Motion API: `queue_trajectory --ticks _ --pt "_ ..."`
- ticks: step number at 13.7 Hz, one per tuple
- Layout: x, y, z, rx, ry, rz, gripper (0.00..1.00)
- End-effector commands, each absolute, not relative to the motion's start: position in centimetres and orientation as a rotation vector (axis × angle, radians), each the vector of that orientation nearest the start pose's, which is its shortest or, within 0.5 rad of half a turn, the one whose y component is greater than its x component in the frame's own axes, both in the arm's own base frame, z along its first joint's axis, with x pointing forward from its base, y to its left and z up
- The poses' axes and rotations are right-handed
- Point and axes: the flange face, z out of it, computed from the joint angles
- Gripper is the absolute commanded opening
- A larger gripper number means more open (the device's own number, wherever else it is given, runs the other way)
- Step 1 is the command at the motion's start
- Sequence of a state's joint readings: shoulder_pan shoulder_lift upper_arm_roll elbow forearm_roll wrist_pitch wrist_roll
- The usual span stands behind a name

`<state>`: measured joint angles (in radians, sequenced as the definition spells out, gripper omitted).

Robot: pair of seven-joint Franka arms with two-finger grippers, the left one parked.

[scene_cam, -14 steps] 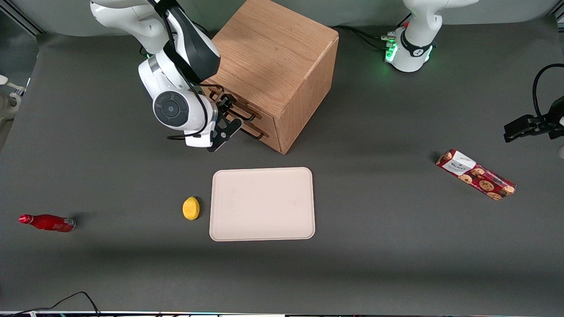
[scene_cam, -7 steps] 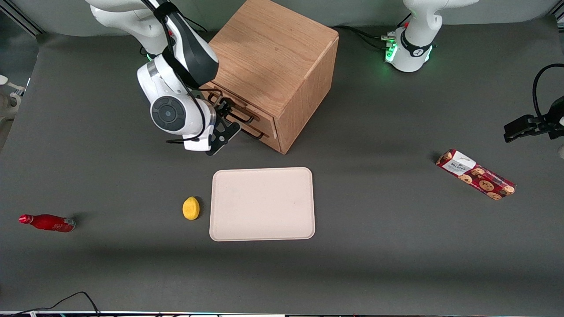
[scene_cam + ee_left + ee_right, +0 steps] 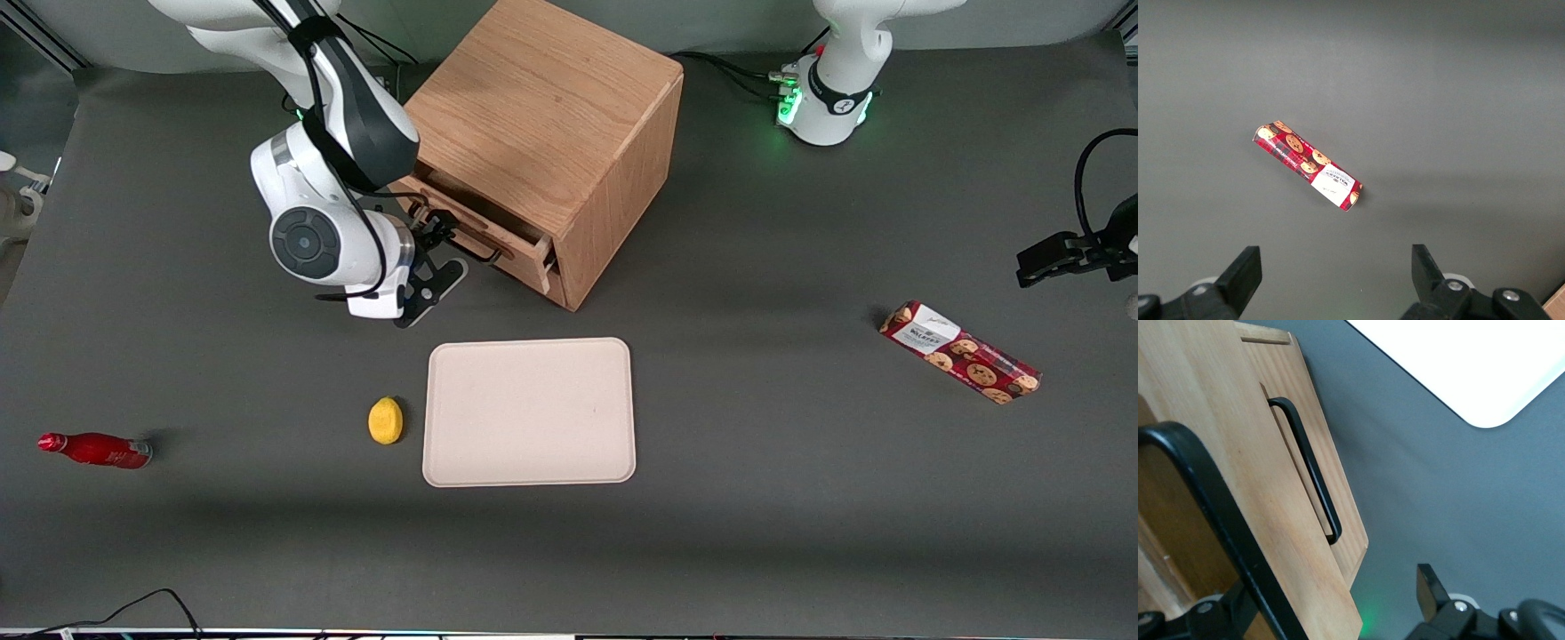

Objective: Open upper drawer
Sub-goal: 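Pull the upper drawer outward by its handle with the right gripper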

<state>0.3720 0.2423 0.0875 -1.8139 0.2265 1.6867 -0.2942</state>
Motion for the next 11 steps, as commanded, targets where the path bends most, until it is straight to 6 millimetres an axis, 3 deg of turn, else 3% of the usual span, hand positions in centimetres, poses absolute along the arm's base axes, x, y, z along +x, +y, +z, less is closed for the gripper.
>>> queue_trajectory --ticks 1,11 --pt "52.6 26.5 38.6 -2.675 -1.005 0.535 1.00" --pt "55.8 23.4 39.0 -2.665 -1.077 0.458 1.00"
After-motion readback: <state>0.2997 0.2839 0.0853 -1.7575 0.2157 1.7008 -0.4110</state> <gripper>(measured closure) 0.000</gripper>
